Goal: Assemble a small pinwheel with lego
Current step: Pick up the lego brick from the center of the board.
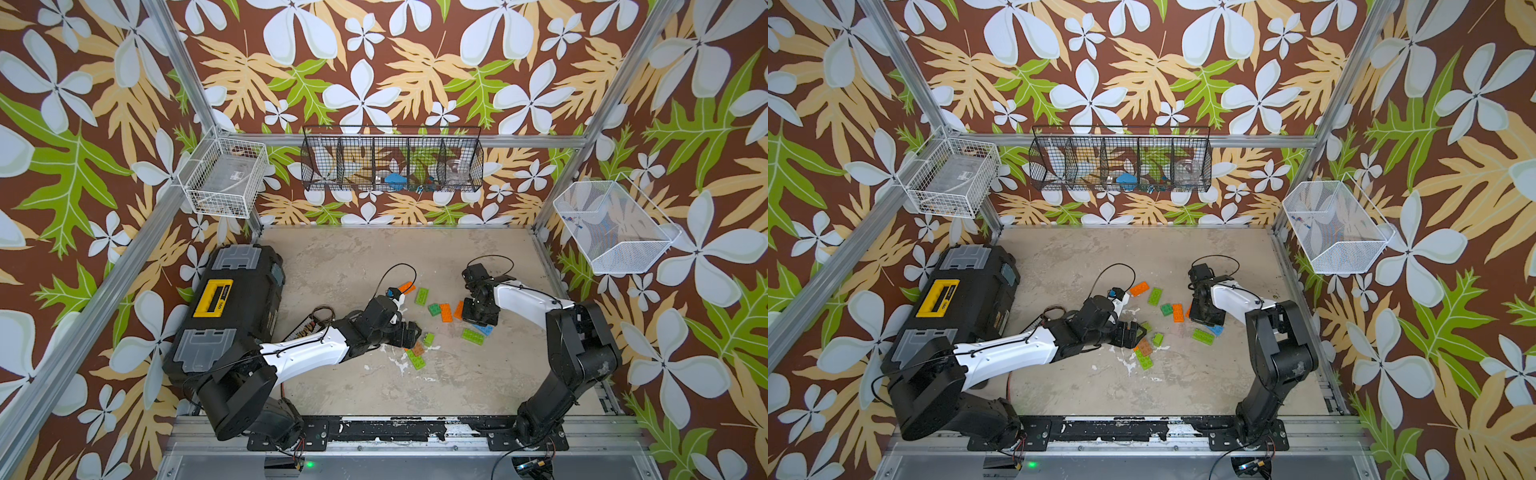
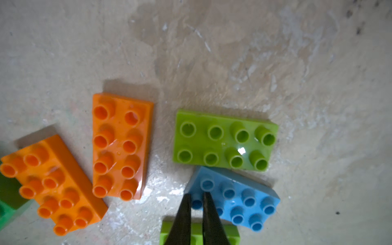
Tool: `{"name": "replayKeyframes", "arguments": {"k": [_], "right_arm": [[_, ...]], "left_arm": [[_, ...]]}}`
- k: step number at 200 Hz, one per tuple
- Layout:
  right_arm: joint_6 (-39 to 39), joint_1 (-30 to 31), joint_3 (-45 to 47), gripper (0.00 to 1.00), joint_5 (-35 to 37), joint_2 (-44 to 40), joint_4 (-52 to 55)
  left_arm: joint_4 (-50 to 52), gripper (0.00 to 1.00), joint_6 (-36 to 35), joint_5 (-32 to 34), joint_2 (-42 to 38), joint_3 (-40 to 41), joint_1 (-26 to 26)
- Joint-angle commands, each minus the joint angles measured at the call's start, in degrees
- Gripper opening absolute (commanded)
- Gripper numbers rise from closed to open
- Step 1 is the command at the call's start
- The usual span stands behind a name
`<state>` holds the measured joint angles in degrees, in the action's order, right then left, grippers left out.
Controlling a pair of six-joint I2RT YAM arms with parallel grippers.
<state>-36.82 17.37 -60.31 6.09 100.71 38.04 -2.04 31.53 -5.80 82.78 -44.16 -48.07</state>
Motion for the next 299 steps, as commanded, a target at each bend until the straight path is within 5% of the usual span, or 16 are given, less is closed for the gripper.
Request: {"name": "replayKeyframes", "arguments": {"k": [1,187,256,299], "right_arm": [[2.87,2.30,0.10,0.12,-1.96,2.54,3.25],[9.06,5.50,-2.99,0.12,-1.31,-7.20,7.29],[12.19,13.53,-5.72,0.12,-2.50,-9.18,10.23],[12.74,25.87,-9.00,0.13,-4.10,-10.23,12.32]], "left_arm": [[-0.77,0.92,0.52,1.03,-1.02,0.54,-0.02],[-0.83,0.93,2.76,1.14,-1.20,-0.63,0.85],[-3.52,0.93,6.63,-1.67,-7.62,6.22,8.09],[-3.57,0.93,10.55,-3.99,-15.56,12.98,17.83]]}}
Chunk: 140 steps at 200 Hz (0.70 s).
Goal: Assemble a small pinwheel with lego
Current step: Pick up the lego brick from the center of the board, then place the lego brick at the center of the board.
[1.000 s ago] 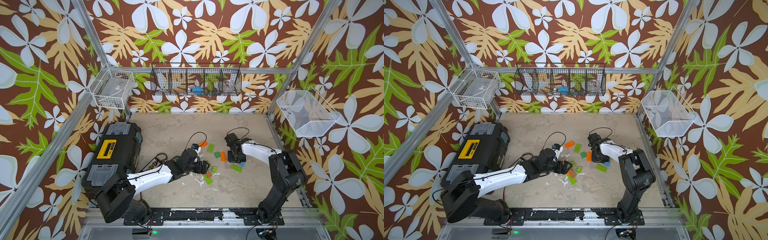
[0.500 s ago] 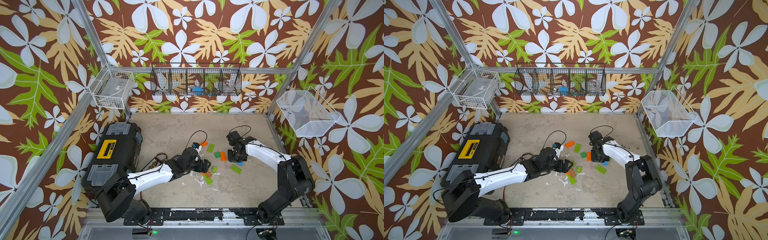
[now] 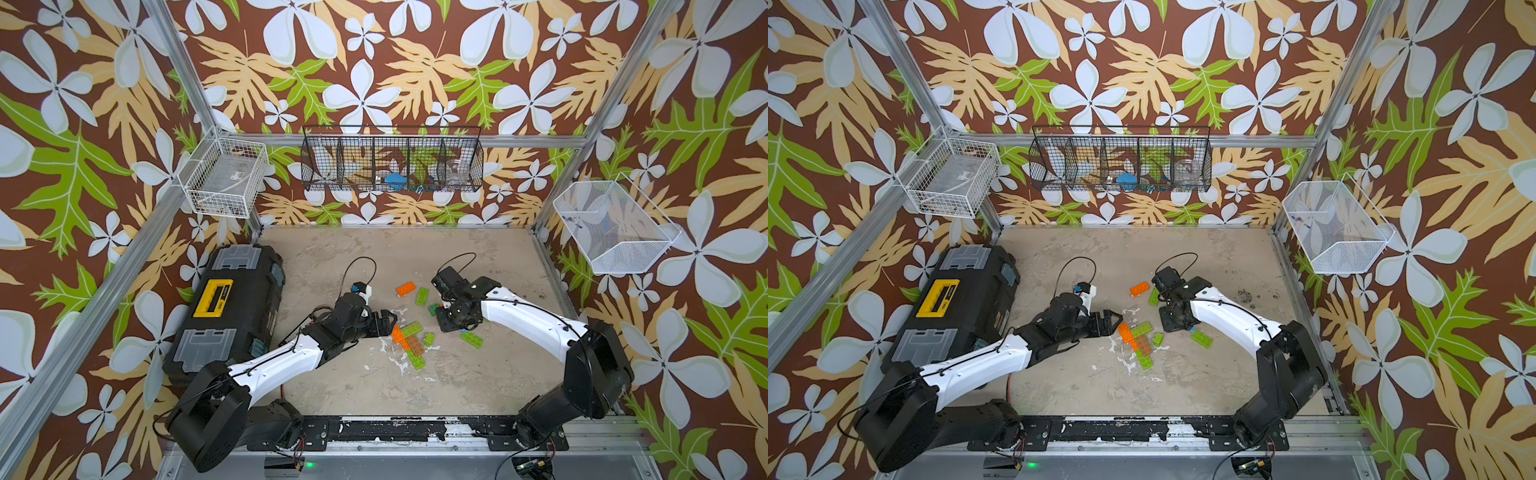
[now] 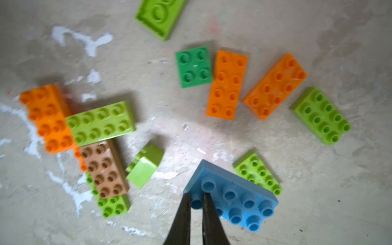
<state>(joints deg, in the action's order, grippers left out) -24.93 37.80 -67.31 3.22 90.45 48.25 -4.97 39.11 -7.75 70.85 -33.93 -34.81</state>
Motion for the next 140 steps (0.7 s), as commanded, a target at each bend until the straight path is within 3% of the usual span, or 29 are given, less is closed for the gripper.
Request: {"name": "replayKeyframes", "arguments": {"k": [1,33,64,98,140], "right_arm": [[0.89,5.75,-2.20,0.13,-1.35,0.09,2.11],[2.84,18.91,-7.75,0.13,-4.89,6.01,0.64],[6.44,29.40,-12.35,0.13,-2.61,15.06,0.08],[7.17,31.10,-12.52,0.17,-4.09,19.77,-2.57],[6.07,31.02,-11.24,0.32,-5.20,19.76,-3.82]], "left_arm": [[-0.60,0.93,3.11,-2.11,-3.84,2.92,4.92],[1.48,0.93,5.62,-6.01,-11.89,7.33,15.90],[7.16,0.93,3.42,-4.96,-17.03,6.39,20.54],[9.10,0.93,2.68,-4.30,-17.50,5.89,20.90],[8.66,0.93,2.51,-4.38,-16.66,5.90,20.89]]}}
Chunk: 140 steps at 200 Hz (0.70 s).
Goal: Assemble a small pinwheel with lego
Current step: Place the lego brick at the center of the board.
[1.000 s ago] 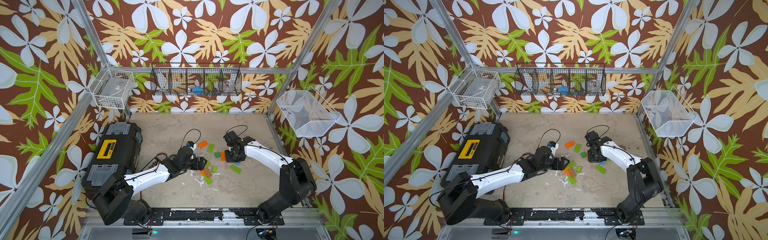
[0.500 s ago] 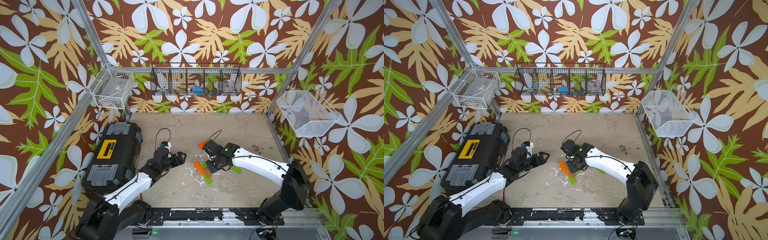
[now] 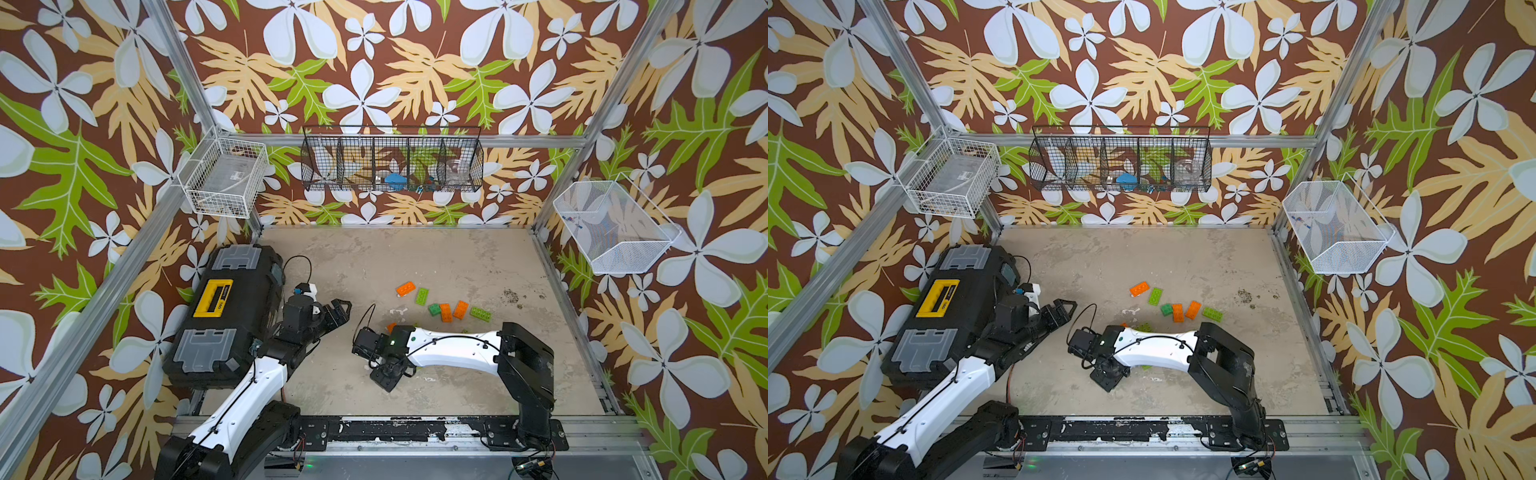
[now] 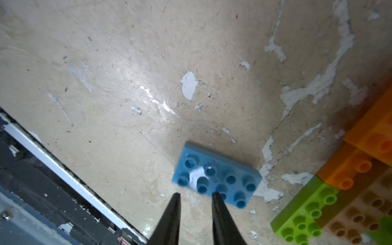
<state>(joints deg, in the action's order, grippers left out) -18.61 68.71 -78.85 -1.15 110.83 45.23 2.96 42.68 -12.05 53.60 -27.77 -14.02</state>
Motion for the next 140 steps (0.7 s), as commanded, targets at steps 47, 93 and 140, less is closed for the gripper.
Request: {"name": "replayKeyframes", "arguments": {"k": [47,93,140], "right_arm": [[-4.82,-4.72,5.01,0.33,-2.36,-7.37,-3.06],[-4.33,-7.84,7.79,0.31,-7.69,-7.15,-4.19],[-5.56,-7.87,7.22,0.27,-7.35,-4.72,-4.41]], "left_arm": [[1.01,0.91,-1.70,-1.93,2.18,-0.18,-1.62],[2.56,0.91,3.88,6.56,1.19,3.17,-15.37],[2.07,0.91,5.97,8.02,-0.78,5.74,-15.77]]}}
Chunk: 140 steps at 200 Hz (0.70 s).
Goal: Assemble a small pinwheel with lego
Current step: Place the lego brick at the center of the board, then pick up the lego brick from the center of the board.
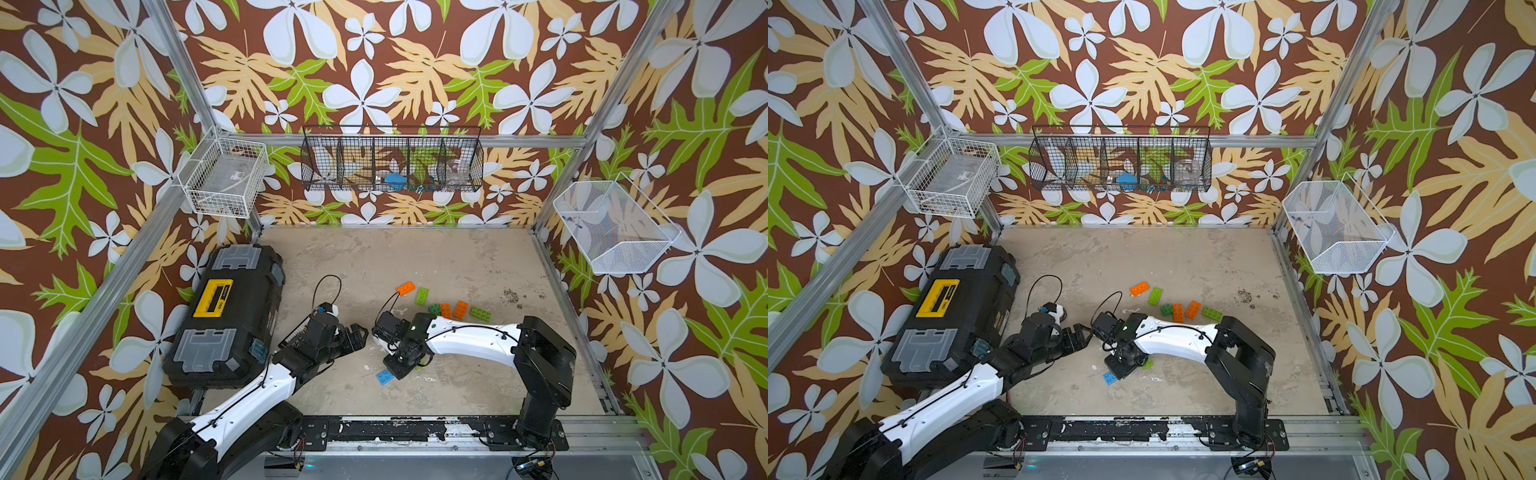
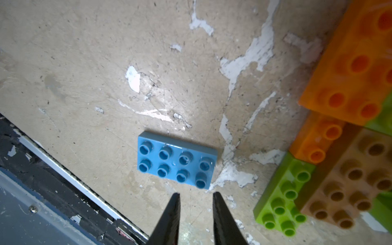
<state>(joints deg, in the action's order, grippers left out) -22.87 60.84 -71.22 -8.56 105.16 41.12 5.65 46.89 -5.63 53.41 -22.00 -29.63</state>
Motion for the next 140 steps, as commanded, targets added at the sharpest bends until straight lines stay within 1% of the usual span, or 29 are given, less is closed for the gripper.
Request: {"name": "replayKeyframes", "arguments": {"k": [1,38,91,116,140], "right_arm": [[-1.34,-0.01,-0.41,0.27,0.04,0.97,-0.32],[-2.60,-0.31,-1.22,0.22,2.19,2.66,0.27],[-3.31,-0.81,-1.48,0.19,2.71,3.58,0.80],[-3.27,-0.83,-1.26,0.19,1.84,3.73,0.76],[-3.32,-0.82,-1.39,0.18,2.68,4.26,1.48]], "left_arm": [[-0.63,0.91,1.73,1.59,-0.58,-0.04,-0.17],[-0.29,0.90,0.49,1.54,-0.06,-0.94,-0.12],[-0.51,0.90,0.39,1.37,-0.21,-0.94,-0.10],[-0.55,0.90,0.17,1.39,-0.17,-1.03,-0.17],[-0.48,0.90,0.15,1.32,-0.06,-1.03,-0.15]]}}
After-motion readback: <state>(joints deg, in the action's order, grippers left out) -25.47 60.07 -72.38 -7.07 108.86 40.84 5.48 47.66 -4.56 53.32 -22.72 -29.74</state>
